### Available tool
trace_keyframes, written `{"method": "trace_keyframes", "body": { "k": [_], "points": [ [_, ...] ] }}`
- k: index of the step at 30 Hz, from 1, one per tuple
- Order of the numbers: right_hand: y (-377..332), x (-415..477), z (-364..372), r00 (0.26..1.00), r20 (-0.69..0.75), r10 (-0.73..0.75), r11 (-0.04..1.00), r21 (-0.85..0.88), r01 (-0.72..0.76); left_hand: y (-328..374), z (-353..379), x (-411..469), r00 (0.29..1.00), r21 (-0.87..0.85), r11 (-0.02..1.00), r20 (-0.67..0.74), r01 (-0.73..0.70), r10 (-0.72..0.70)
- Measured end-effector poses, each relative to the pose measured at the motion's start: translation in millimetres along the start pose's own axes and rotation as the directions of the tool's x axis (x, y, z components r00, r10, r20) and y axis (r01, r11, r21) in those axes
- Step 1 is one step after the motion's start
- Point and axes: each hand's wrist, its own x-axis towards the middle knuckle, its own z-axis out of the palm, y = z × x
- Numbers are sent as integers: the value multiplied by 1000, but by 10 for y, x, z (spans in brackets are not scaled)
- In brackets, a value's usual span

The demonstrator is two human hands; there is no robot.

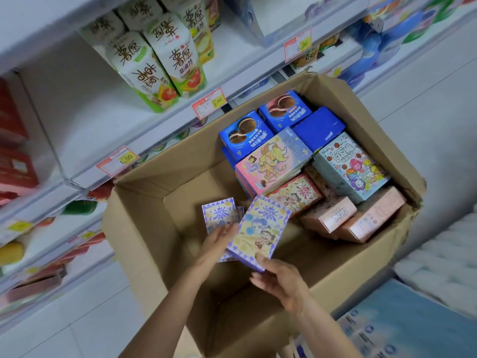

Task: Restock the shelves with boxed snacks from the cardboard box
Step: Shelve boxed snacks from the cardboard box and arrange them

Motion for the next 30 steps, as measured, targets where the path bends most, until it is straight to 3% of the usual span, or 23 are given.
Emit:
{"method": "trace_keyframes", "body": {
  "k": [3, 8, 12, 15, 22, 27, 30],
  "points": [
    [-27, 143, 68, 999, 35, -39, 989, -141, 44, -42, -32, -61, 998, 25, 1000, -58, -16, 17],
    [-359, 698, -31, 973, -221, -62, 966, 232, 114, -232, -153, -196, 973, -69, 998, -230, 15, -30],
    [-673, 1021, -95, 966, -257, -37, 945, 306, 117, -355, -232, -278, 940, -176, 984, -333, 12, -71],
    [-780, 1100, -95, 970, -241, -29, 917, 380, 122, -348, -240, -210, 940, -230, 972, -320, 46, -120],
    [-816, 1030, -120, 977, -199, -76, 914, 378, 148, -286, -215, -58, 952, -338, 935, -235, 110, -197],
    [-771, 798, -22, 966, -231, -118, 928, 320, 190, -329, -197, -118, 947, -420, 896, -205, 144, -248],
    [-593, 443, -1, 970, -185, -159, 942, 267, 205, -296, -216, -270, 959, -380, 919, -206, 107, -197]
  ]
}}
